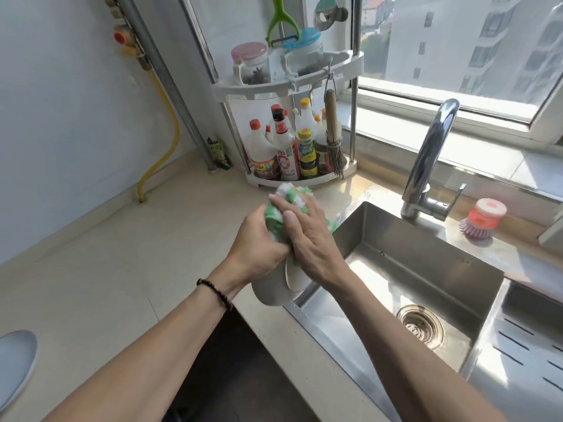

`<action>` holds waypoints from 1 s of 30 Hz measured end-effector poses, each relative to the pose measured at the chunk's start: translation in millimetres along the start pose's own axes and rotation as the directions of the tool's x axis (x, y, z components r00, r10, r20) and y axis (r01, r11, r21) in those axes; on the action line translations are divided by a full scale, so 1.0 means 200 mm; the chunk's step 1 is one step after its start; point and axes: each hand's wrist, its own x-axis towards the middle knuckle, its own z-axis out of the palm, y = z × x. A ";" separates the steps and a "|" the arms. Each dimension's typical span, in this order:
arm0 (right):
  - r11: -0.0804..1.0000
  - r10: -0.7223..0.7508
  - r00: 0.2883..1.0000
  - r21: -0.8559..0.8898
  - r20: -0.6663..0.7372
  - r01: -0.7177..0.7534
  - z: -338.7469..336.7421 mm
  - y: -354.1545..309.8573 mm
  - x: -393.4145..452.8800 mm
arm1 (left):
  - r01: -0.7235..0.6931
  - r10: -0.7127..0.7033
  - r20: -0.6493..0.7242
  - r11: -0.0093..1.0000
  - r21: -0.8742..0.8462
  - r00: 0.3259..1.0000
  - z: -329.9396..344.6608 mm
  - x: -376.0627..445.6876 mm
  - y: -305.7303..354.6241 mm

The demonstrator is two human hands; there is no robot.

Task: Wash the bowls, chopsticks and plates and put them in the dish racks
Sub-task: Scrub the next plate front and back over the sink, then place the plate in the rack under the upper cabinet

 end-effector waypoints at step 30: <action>0.581 0.766 0.523 -0.055 0.373 -0.812 1.86 -0.77 -1.21 | 0.414 -0.357 -0.258 0.884 0.218 0.898 -1.25 -2.48 -1.13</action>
